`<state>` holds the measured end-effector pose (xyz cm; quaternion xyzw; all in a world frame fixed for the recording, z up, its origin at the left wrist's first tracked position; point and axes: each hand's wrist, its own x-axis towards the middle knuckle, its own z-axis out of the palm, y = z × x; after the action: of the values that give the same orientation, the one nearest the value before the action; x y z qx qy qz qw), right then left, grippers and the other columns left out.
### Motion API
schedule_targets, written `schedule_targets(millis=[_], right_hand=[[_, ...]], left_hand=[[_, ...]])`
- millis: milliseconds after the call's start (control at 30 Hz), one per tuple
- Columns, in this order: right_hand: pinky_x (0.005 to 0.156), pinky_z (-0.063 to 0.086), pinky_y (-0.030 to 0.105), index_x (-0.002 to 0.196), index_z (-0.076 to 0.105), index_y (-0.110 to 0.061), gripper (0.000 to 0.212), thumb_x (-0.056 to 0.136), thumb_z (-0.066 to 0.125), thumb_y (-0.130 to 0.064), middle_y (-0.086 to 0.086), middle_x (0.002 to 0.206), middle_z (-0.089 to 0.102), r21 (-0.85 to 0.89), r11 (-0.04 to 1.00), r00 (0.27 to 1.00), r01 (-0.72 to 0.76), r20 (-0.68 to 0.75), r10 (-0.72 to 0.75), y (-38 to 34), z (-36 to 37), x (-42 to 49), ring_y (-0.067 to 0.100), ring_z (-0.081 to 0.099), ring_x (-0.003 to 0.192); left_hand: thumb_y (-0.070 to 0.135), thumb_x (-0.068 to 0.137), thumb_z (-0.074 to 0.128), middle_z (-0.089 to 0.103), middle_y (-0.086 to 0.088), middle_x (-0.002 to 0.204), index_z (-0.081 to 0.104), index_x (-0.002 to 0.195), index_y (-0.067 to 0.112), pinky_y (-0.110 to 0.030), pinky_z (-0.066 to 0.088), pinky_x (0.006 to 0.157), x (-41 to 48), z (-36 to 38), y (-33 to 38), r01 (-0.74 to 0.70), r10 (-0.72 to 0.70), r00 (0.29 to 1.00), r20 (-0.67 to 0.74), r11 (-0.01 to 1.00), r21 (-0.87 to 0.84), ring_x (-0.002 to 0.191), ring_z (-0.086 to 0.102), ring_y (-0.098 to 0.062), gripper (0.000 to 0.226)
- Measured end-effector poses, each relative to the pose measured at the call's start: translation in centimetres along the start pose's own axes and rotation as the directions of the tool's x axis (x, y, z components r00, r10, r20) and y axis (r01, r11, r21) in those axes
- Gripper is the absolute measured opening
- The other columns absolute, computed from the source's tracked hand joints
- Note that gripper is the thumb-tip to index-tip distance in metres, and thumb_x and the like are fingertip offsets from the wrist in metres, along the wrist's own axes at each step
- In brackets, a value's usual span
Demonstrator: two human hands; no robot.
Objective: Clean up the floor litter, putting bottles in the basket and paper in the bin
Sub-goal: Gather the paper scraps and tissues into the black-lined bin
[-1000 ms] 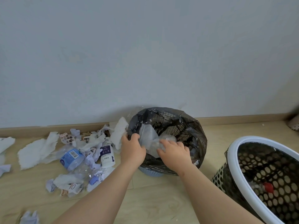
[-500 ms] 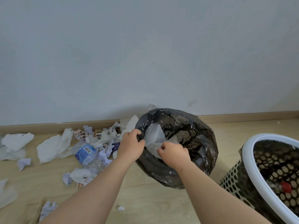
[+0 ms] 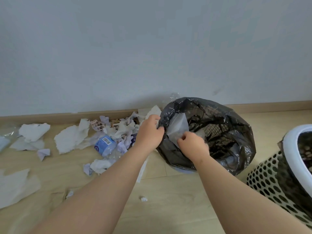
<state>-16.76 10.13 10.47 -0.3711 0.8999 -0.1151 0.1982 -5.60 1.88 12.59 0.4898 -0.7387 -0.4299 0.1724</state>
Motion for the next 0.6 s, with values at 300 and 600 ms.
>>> schedule_targets(millis=[300,600], right_hand=[[0.086,0.037,0.038,0.111,0.056,-0.017,0.028,0.093,0.038,-0.028,0.007,0.107,0.061,0.014,0.996,0.994,-0.084,-0.071,0.085,-1.7,0.3,-1.7,0.029,0.051,0.107],[0.093,0.036,0.042,0.128,0.047,-0.014,0.043,0.097,0.033,-0.041,0.010,0.126,0.051,0.046,0.986,0.967,-0.162,-0.191,0.168,-4.4,1.1,-2.8,0.031,0.046,0.117]], left_hand=[[0.014,0.092,0.047,0.051,-0.003,0.127,0.045,0.131,0.018,-0.034,0.047,0.088,-1.0,-1.7,-0.9,0.073,-0.072,0.997,0.012,0.976,-0.204,0.107,0.052,-0.021,0.039],[0.008,0.091,0.044,0.056,-0.005,0.123,0.050,0.127,0.016,-0.031,0.044,0.084,0.3,-3.0,-3.1,0.186,-0.159,0.981,0.109,0.928,-0.323,0.105,0.056,-0.023,0.038]])
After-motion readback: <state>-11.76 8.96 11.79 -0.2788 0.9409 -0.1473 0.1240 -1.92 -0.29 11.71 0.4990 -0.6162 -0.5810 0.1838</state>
